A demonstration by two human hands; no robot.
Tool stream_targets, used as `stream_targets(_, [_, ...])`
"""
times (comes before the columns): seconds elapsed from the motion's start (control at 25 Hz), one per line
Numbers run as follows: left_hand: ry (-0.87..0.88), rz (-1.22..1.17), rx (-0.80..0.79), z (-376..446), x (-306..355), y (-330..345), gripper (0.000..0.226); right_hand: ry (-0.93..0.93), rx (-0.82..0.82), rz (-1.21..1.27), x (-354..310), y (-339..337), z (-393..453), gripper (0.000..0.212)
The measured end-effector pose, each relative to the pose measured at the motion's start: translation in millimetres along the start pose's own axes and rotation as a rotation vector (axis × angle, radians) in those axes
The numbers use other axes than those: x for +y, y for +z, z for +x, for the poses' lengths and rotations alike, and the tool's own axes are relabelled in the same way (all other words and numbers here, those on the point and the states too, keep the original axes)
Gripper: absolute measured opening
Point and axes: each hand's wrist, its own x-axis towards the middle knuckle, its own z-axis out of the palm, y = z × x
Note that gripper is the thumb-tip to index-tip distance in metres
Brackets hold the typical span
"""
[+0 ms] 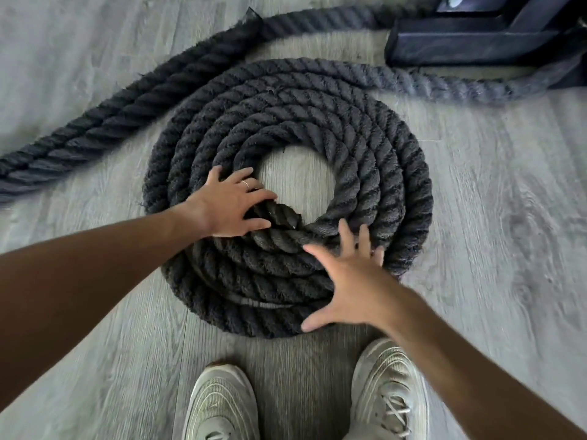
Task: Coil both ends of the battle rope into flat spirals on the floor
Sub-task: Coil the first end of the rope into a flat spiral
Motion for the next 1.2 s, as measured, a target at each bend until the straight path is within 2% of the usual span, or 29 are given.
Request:
stream_targets(0.08, [-0.025,0.045,-0.054,9,1,-3,0.065,-0.132,0.104,-0.108,-27,33,-6,0.13])
stream_targets(0.2, [-0.037,0.061,-0.039,11,9,3,0.061,-0.39,0.204,-0.204,-32,67,-13,0.084])
stream_targets(0.28, [-0.058,0.097,-0.021,10,7,4,0.062,-0.435,0.257,-0.244,-23,77,-10,0.059])
stream_targets(0.36, [-0.047,0.17,-0.016,11,9,4,0.066,-0.441,0.271,-0.212,-16,81,-7,0.052])
stream_targets(0.52, [-0.043,0.218,0.009,16,28,-2,0.067,-0.517,0.296,-0.305,22,72,-6,0.052])
stream_targets(0.68, [-0.085,0.144,0.077,43,92,-17,0.061,-0.624,0.213,-0.357,120,29,-22,0.053])
stream_targets(0.84, [-0.125,0.007,0.111,71,143,-30,0.058,-0.53,0.108,-0.344,177,-12,-43,0.049])
stream_targets(0.92, [-0.079,0.032,0.126,73,141,-30,0.062,-0.474,0.134,-0.323,172,-6,-47,0.052])
stream_targets(1.04, [0.057,0.103,0.114,71,117,-32,0.07,-0.435,0.242,-0.172,129,31,-53,0.073])
stream_targets(1.12, [0.098,0.175,0.073,71,92,-39,0.077,-0.442,0.298,-0.138,87,60,-47,0.083])
stream_targets(1.2, [0.125,0.25,-0.016,74,67,-47,0.085,-0.382,0.344,-0.159,50,76,-36,0.083])
